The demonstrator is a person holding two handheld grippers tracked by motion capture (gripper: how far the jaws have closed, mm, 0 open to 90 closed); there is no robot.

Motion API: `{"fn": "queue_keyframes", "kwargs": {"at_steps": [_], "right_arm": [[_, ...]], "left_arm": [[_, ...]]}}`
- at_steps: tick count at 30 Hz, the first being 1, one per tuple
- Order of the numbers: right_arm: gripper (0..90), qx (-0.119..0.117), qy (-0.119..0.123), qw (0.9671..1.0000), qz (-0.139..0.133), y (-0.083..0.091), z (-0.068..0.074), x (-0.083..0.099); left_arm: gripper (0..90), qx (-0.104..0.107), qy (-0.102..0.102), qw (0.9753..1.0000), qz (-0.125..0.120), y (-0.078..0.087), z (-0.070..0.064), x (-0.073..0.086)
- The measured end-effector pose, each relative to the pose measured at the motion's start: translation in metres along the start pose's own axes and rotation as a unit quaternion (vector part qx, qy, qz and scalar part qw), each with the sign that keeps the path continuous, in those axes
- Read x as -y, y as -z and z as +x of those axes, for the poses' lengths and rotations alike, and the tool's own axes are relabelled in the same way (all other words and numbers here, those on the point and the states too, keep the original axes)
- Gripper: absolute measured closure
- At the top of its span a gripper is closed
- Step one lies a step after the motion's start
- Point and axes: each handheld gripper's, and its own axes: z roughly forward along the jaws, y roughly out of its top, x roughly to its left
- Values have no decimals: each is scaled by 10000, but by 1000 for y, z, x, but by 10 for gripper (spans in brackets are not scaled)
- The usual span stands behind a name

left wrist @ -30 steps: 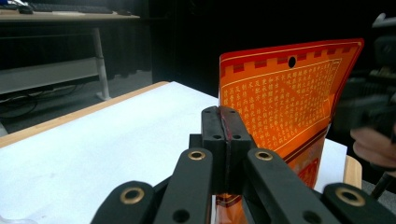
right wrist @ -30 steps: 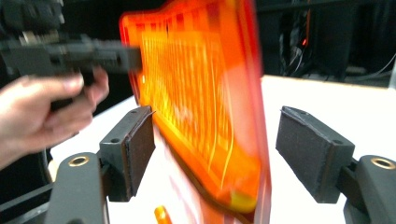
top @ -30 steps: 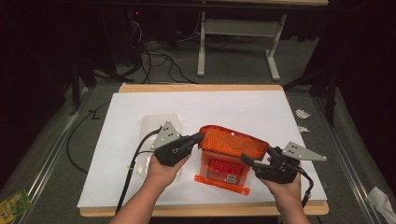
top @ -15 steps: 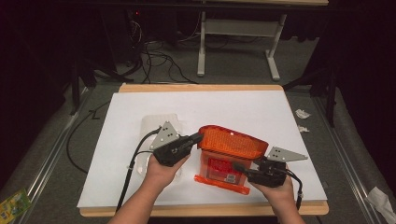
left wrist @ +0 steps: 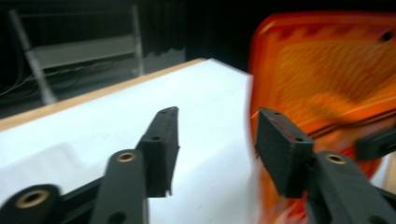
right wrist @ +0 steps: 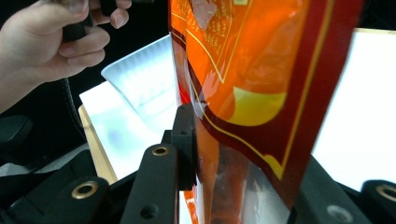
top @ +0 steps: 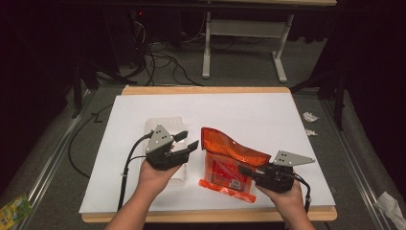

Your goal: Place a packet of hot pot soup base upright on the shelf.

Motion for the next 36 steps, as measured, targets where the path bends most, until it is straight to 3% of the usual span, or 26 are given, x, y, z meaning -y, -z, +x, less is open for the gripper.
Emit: {"fn": "queue_keyframes", "kwargs": {"at_steps": [1, 3, 4, 5, 7, 8, 9, 10, 11, 12, 13, 14, 17, 20, 25, 29, 32, 36], "right_arm": [[717, 3, -5, 10000, 3, 0, 0, 0], [718, -3, 22, 10000, 0, 0, 1, 0], [717, -12, 38, 10000, -4, 0, 2, 0], [717, -12, 38, 10000, -4, 0, 2, 0], [717, -22, 23, 10000, -8, 0, 1, 0], [717, -33, 24, 10000, -8, 0, 1, 0], [717, -33, 24, 10000, -8, 0, 1, 0], [718, -30, 12, 10000, -6, 0, 0, 0], [717, -29, 6, 10000, -6, 0, 0, 1], [718, -35, 16, 10000, -6, 0, 0, 1], [718, -35, 16, 10000, -6, 0, 0, 1], [718, -31, 18, 10000, -7, 0, 1, 1], [718, -28, 31, 10000, -16, 0, 1, 1], [718, -18, 31, 10000, -11, 0, 2, 1], [719, 28, 33, 10000, -22, 0, 2, 0], [721, 51, 51, 10000, -20, 0, 4, -1], [723, 109, -7, 9999, -53, 0, 8, -4], [725, 172, 12, 9998, -140, 2, 14, -9]], "left_arm": [[402, -66, 6, 10000, 39, 4, 5, 3], [383, -205, 60, 9997, 72, 13, 15, 10], [338, -328, 124, 9994, 60, 26, 28, 17], [326, -328, 124, 9994, 60, 26, 28, 17], [303, -534, 157, 9984, 58, 42, 42, 25], [294, -778, 214, 9967, 88, 58, 55, 34], [288, -778, 214, 9967, 88, 58, 55, 34], [288, -917, 219, 9955, 130, 66, 62, 39], [281, -1077, 209, 9938, 177, 73, 68, 45], [279, -1339, 272, 9903, 258, 85, 81, 57], [277, -1339, 272, 9903, 258, 85, 81, 57], [275, -1433, 478, 9881, 305, 94, 92, 71], [272, -1514, 603, 9859, 373, 100, 100, 83], [270, -1635, 555, 9833, 582, 104, 107, 100], [270, -1701, 628, 9816, 606, 106, 112, 109], [269, -1632, 653, 9826, 605, 103, 111, 112], [270, -1618, 512, 9840, 535, 104, 106, 109], [272, -1632, 506, 9843, 443, 105, 107, 108]]}}
